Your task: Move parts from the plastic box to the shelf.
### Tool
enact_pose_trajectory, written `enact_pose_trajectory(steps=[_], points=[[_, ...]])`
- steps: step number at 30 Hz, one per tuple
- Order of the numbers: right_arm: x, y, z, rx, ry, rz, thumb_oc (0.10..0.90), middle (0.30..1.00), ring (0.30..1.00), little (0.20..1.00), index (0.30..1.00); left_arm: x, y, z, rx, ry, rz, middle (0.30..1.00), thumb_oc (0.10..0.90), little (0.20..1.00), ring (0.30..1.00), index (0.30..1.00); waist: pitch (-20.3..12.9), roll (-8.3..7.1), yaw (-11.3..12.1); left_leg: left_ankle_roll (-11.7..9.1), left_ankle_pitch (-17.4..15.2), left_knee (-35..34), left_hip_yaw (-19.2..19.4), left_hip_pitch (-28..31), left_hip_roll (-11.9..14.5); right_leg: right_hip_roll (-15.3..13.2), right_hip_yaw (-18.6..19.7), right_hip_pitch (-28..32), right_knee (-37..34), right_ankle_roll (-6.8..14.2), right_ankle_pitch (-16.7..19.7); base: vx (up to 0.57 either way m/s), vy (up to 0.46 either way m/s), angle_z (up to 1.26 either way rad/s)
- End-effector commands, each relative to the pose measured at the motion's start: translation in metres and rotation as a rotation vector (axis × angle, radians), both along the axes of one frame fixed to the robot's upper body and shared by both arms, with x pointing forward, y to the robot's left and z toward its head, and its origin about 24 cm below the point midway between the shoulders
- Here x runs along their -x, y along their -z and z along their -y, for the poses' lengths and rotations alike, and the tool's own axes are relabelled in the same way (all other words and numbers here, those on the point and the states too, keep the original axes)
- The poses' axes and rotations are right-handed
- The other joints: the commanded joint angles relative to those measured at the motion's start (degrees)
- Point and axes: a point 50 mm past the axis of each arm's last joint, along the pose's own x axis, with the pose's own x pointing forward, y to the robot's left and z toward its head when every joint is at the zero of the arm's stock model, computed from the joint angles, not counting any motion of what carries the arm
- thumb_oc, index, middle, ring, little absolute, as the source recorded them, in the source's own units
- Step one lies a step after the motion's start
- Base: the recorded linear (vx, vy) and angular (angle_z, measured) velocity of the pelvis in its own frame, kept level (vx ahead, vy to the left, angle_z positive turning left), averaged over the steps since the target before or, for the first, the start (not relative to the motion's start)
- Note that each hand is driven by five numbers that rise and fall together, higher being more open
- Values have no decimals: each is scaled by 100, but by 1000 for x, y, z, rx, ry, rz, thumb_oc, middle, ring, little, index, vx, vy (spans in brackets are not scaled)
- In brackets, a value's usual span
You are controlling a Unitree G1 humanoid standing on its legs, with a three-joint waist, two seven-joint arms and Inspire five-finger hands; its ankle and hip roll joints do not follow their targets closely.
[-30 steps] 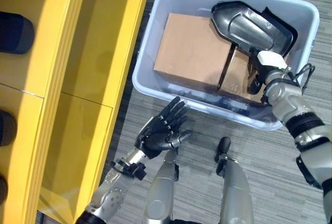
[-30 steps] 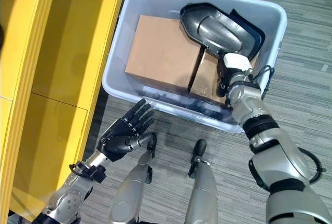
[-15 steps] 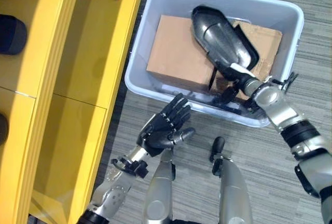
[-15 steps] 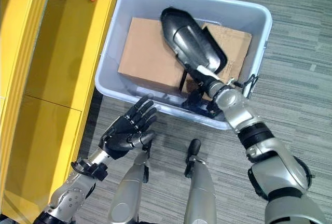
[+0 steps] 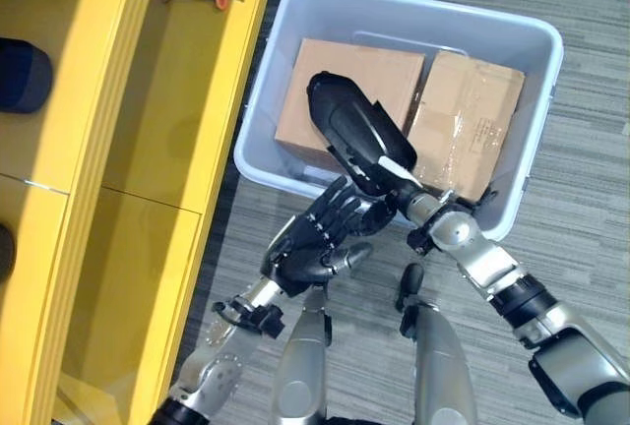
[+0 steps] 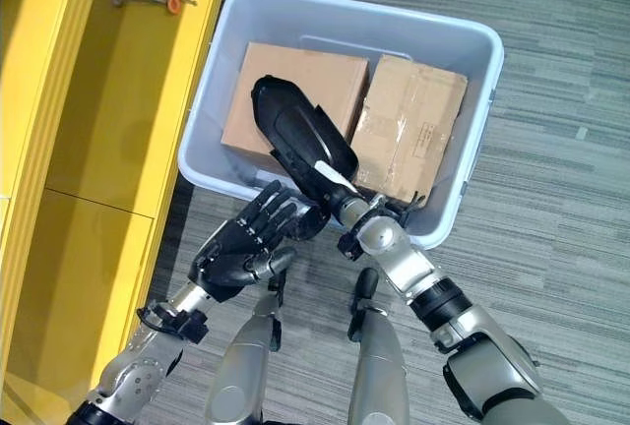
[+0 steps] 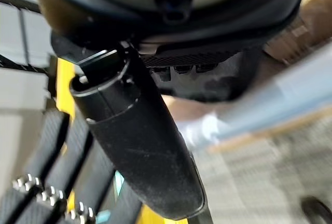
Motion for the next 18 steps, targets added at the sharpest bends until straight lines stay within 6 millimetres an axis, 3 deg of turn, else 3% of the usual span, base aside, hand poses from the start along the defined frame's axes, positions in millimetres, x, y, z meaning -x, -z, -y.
enact_pose_trajectory(steps=[1,4,11,18], points=[[3,-82,-18,-263,-44,357,900,1000,1000,1000,1000,11,-31,17,98,50,173,1000,900,1000,1000,1000,-87,-23,-55,295,42,-40,-47,165,-117,60,500,707,-472,135,17,0,64,2],[-2,-97,-10,-381,14,404,900,1000,1000,1000,1000,11,-32,20,111,51,172,1000,900,1000,1000,1000,-130,32,-35,296,5,-62,-63,283,-142,30,503,818,-503,139,-1,19,72,2],[-3,-124,-5,-453,42,504,900,1000,1000,1000,1000,15,-28,26,130,59,154,1000,900,1000,1000,1000,-227,120,17,308,-22,-116,-87,409,-181,-32,479,938,-549,133,-26,18,45,1],[15,-142,-18,-238,-61,661,900,1000,1000,1000,1000,20,-24,24,146,59,147,1000,900,1000,1000,1000,-318,110,-3,295,-16,-177,-82,506,-187,-61,490,1009,-602,151,-16,9,30,0]])
